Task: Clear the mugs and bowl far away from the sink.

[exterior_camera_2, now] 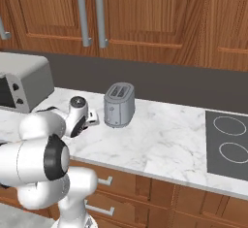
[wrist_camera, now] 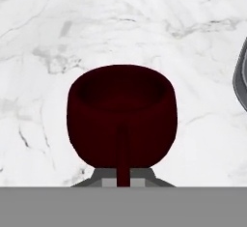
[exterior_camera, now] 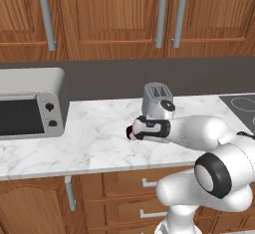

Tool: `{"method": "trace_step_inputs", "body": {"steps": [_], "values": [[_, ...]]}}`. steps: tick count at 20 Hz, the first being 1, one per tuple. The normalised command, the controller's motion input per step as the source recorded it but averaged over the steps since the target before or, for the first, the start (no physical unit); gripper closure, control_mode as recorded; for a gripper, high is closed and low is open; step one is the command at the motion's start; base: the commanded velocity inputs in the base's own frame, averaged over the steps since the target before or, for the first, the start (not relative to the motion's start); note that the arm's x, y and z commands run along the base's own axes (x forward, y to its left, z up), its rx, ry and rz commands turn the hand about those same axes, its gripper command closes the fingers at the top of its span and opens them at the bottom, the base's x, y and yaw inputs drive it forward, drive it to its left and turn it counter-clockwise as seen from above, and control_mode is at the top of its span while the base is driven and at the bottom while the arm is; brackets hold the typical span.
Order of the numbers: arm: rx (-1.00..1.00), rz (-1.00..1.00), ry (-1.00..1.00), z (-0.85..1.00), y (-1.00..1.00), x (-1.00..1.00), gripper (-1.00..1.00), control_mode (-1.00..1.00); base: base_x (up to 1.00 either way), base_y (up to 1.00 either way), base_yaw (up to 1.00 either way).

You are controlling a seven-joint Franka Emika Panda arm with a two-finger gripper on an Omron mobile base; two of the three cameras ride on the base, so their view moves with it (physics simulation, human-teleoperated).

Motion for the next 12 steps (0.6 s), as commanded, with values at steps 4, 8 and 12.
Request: {"method": "trace_step_inputs", "body": {"steps": [4, 8, 12], "values": [[0.03, 0.0, 0.03, -0.09, 0.2, 0.67, 1.0, -1.0, 0.0, 0.0, 0.0], [0.0, 0.0, 0.02, -0.08, 0.19, 0.65, 1.0, -1.0, 0.0, 0.0, 0.0], [0.0, 0.0, 0.0, -0.11, 0.21, 0.54, 1.0, -1.0, 0.0, 0.0, 0.0]]}}
